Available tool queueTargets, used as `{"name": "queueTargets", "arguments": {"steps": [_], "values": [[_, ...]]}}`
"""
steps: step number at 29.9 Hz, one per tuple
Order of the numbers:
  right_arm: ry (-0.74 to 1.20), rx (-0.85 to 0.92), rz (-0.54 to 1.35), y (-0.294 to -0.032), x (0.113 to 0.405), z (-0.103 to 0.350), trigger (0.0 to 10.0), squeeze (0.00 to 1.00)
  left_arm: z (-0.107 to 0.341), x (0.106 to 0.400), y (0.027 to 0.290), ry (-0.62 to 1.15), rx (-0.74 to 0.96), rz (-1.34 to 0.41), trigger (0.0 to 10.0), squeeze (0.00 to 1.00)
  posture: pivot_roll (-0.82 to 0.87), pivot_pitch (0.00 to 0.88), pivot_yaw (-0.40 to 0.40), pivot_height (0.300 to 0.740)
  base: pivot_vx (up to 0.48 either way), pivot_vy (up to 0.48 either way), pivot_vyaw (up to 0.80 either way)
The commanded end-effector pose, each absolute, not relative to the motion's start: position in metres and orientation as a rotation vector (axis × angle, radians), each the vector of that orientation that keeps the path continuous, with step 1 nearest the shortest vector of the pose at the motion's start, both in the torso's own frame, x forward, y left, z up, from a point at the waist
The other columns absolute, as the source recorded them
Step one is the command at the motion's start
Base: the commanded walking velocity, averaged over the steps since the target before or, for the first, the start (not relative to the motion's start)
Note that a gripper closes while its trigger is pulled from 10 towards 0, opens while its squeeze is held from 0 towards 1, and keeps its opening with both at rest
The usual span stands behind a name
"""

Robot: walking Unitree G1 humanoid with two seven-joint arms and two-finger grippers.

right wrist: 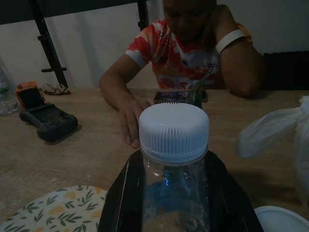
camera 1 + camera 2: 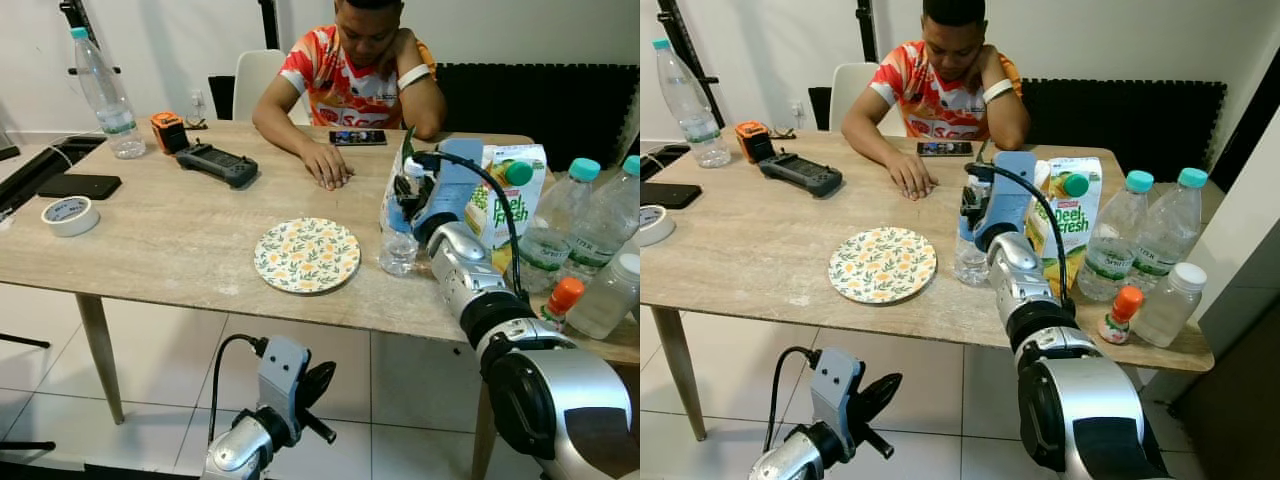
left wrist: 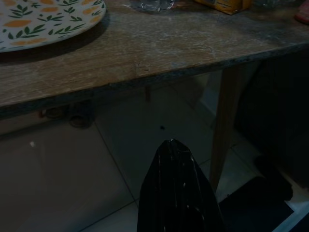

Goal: Restocking fridge

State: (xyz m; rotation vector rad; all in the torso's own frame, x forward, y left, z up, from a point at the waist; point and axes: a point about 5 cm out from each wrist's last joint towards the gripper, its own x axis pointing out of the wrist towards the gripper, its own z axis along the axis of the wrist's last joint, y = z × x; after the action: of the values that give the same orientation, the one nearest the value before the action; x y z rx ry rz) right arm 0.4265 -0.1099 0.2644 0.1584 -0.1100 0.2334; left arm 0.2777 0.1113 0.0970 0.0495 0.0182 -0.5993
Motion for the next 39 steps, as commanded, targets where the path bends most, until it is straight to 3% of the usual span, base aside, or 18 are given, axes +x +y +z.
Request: {"name": "queueTargets", "arguments": {"steps": [1,12,18,27,32,39], "values": [[-0.100,0.185,0.248,-0.114,0.427,0.262,0.0,0.00,0.092,0.279,0.117,0.047,0.057,-0.580,10.0,0.00,0.09,0.176,0.032,0.740,0.000,0.000,0.00],[-0.202,0.267,0.492,-0.119,0.421,0.277,0.0,0.00,0.091,0.284,0.126,0.044,0.046,-0.536,10.0,0.00,0.07,0.139,0.041,0.740,0.000,0.000,0.00],[-0.270,0.294,0.678,-0.137,0.409,0.286,0.0,0.00,0.088,0.290,0.131,0.055,0.040,-0.515,10.0,0.00,0.06,0.130,0.052,0.740,0.000,0.000,0.00],[-0.299,0.261,0.788,-0.153,0.392,0.289,0.0,0.00,0.087,0.291,0.131,0.062,0.044,-0.524,10.0,0.00,0.05,0.133,0.054,0.740,0.000,0.000,0.00],[-0.264,0.358,1.080,-0.163,0.359,0.279,0.0,0.00,0.073,0.287,0.138,0.121,0.107,-0.558,10.0,0.00,0.05,0.135,0.052,0.740,0.000,0.000,0.00],[-0.146,0.417,1.266,-0.157,0.330,0.250,0.0,0.00,0.070,0.287,0.145,0.141,0.124,-0.543,10.0,0.00,0.05,0.141,0.039,0.740,0.000,0.000,0.00]]}}
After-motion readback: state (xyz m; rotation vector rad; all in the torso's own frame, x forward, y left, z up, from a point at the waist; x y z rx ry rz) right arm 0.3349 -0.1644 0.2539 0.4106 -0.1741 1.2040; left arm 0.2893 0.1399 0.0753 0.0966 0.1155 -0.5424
